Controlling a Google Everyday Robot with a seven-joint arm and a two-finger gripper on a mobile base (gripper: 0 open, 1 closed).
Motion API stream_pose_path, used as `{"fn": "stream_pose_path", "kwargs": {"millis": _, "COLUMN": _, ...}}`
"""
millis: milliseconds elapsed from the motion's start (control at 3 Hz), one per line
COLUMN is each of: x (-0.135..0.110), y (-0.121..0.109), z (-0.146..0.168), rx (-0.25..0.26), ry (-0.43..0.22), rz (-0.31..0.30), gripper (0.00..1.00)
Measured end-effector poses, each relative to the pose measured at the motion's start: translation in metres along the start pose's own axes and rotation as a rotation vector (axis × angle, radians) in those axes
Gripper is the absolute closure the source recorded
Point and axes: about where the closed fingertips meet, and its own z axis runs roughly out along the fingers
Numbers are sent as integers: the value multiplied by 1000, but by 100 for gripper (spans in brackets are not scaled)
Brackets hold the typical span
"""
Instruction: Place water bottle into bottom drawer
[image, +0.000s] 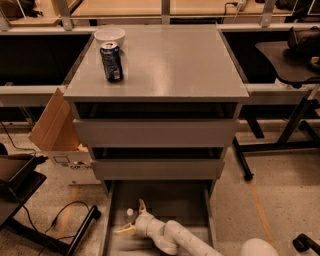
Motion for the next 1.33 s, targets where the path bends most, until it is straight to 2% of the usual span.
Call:
{"fn": "stream_pose_path", "kwargs": {"millis": 333, "x": -7, "y": 5, "z": -20, "rx": 3, "ry": -1, "rz": -6, "gripper": 0}}
{"fn": "stream_pose_path", "kwargs": {"millis": 667, "x": -19, "y": 10, "z": -68, "rx": -26, "ry": -6, "rz": -12, "gripper": 0}}
{"fn": "stream_pose_path", "kwargs": {"millis": 1000, "x": -27, "y": 10, "z": -124, "rx": -83, "ry": 0, "rz": 0, "gripper": 0}}
{"fn": "stream_pose_path", "kwargs": {"millis": 1333, "x": -39, "y": 8, "z": -174, "rx": -175, "ry": 40, "rz": -10, "gripper": 0}}
